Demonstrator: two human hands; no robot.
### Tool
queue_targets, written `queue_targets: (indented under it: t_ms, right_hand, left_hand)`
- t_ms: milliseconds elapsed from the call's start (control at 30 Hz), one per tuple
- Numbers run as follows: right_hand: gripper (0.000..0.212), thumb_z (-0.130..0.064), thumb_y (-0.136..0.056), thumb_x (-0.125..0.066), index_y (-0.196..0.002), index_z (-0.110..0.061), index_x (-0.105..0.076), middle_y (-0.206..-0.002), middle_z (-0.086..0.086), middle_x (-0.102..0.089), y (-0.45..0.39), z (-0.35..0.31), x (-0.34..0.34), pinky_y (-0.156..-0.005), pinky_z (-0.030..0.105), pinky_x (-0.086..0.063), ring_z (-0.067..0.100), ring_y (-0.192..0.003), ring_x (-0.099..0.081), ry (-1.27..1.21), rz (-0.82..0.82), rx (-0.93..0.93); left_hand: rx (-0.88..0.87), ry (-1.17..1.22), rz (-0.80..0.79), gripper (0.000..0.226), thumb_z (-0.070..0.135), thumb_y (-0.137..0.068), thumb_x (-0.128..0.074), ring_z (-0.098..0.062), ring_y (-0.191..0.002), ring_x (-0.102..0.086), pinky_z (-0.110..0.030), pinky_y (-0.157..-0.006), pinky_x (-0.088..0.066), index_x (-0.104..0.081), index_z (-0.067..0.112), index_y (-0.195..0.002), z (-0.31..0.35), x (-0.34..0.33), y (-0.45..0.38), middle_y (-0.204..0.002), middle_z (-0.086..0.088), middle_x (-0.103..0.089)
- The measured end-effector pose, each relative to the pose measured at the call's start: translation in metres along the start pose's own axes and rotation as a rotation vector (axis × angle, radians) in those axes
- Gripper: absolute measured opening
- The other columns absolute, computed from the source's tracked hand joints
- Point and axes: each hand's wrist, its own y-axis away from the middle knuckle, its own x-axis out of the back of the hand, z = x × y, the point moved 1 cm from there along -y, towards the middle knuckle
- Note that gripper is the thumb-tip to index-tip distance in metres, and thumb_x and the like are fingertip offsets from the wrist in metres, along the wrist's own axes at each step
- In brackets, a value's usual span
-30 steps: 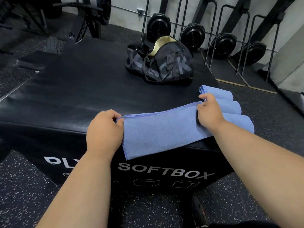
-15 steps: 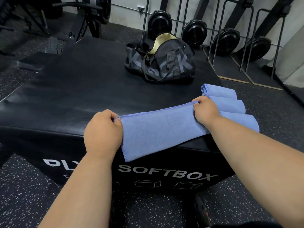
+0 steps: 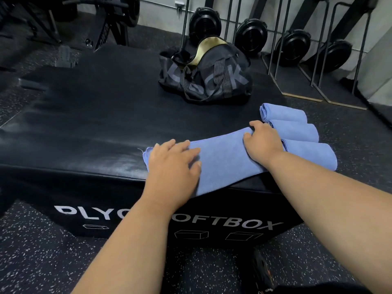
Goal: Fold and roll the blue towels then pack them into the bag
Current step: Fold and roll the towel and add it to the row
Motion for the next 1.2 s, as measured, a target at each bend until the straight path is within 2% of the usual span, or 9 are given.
queue_targets:
  t_ms: [133, 233, 300, 400, 533, 700, 767, 933, 1200]
  right_hand:
    - [0.044, -0.040, -0.101, -0.049, -0.135, -0.015, -0.061, -0.138, 0.015, -0.055, 0.001, 0.000, 0.002, -0.104, 0.044, -0.043, 0.038, -0.130, -0.051, 0.024, -0.043, -0.073]
    - [0.024, -0.035, -0.099, -0.050, -0.106, -0.014, -0.060, -0.121, 0.013, -0.060, -0.004, 0.001, -0.002, -0.092, 0.043, -0.047, 0.037, -0.114, -0.057, -0.010, -0.056, -0.065]
    - [0.018, -0.030, -0.101, -0.051, -0.103, -0.014, -0.059, -0.118, 0.014, -0.061, -0.010, -0.003, -0.004, -0.089, 0.041, -0.046, 0.038, -0.110, -0.059, -0.019, -0.051, -0.027]
    - [0.018, -0.029, -0.105, -0.054, -0.111, -0.013, -0.059, -0.122, 0.016, -0.058, -0.025, -0.019, -0.001, -0.091, 0.043, -0.045, 0.039, -0.110, -0.058, -0.005, -0.032, 0.042]
    - [0.003, -0.017, -0.102, -0.056, -0.099, -0.018, -0.057, -0.117, 0.015, -0.060, -0.056, -0.051, 0.004, -0.086, 0.040, -0.043, 0.037, -0.106, -0.057, -0.038, 0.001, 0.139]
    - [0.018, -0.002, -0.095, -0.052, -0.100, -0.017, -0.062, -0.110, 0.012, -0.065, -0.091, -0.086, -0.002, -0.078, 0.036, -0.043, 0.034, -0.098, -0.061, -0.025, -0.049, 0.164]
    - [0.015, -0.004, -0.096, -0.052, -0.101, -0.011, -0.064, -0.103, 0.011, -0.063, -0.097, -0.091, -0.005, -0.077, 0.035, -0.042, 0.032, -0.092, -0.057, -0.017, -0.069, 0.111]
    - [0.026, -0.021, -0.089, -0.049, -0.065, -0.015, -0.040, -0.071, 0.007, -0.048, -0.101, -0.079, -0.018, -0.060, 0.035, -0.034, 0.031, -0.072, -0.046, -0.026, -0.140, 0.023]
    - [0.036, -0.045, -0.092, -0.049, -0.067, -0.019, -0.045, -0.074, 0.003, -0.055, -0.103, -0.069, -0.018, -0.066, 0.038, -0.040, 0.031, -0.070, -0.053, 0.028, -0.141, 0.023]
  left_hand:
    - [0.063, -0.231, -0.189, 0.059, 0.062, -0.105, -0.032, -0.031, -0.160, -0.011, -0.056, -0.128, -0.004, -0.035, 0.040, -0.159, -0.011, -0.013, 0.002, -0.174, 0.004, -0.020]
    - [0.131, -0.252, -0.212, 0.069, 0.069, -0.102, -0.027, -0.032, -0.162, -0.002, -0.058, -0.128, 0.002, -0.024, 0.040, -0.164, -0.017, -0.010, -0.001, -0.176, 0.003, -0.012]
    - [0.170, -0.237, -0.212, 0.071, 0.070, -0.101, -0.026, -0.030, -0.162, 0.000, -0.059, -0.128, 0.003, -0.021, 0.040, -0.165, -0.019, -0.009, 0.000, -0.176, 0.004, -0.010]
    - [0.187, -0.204, -0.177, 0.071, 0.067, -0.102, -0.030, -0.029, -0.162, -0.004, -0.056, -0.129, -0.001, -0.022, 0.038, -0.166, -0.022, -0.006, 0.001, -0.175, 0.003, -0.015]
    - [0.205, -0.168, -0.114, 0.069, 0.063, -0.102, -0.036, -0.027, -0.160, -0.015, -0.051, -0.129, -0.011, -0.031, 0.033, -0.164, -0.025, -0.002, 0.002, -0.172, 0.001, -0.026]
    - [0.200, -0.150, -0.061, 0.067, 0.065, -0.101, -0.040, -0.024, -0.156, -0.025, -0.048, -0.127, -0.019, -0.039, 0.034, -0.160, -0.029, -0.004, 0.000, -0.168, 0.001, -0.035]
    - [0.206, -0.137, -0.045, 0.066, 0.065, -0.101, -0.042, -0.023, -0.155, -0.027, -0.045, -0.127, -0.019, -0.041, 0.036, -0.159, -0.031, -0.004, -0.001, -0.167, 0.002, -0.036]
    - [0.220, -0.114, -0.028, 0.065, 0.066, -0.099, -0.044, -0.019, -0.153, -0.025, -0.041, -0.124, -0.017, -0.040, 0.040, -0.158, -0.031, -0.002, -0.002, -0.166, 0.007, -0.034]
    - [0.232, -0.092, -0.021, 0.066, 0.068, -0.097, -0.046, -0.016, -0.152, -0.027, -0.040, -0.123, -0.020, -0.043, 0.040, -0.157, -0.033, 0.000, -0.001, -0.164, 0.010, -0.036]
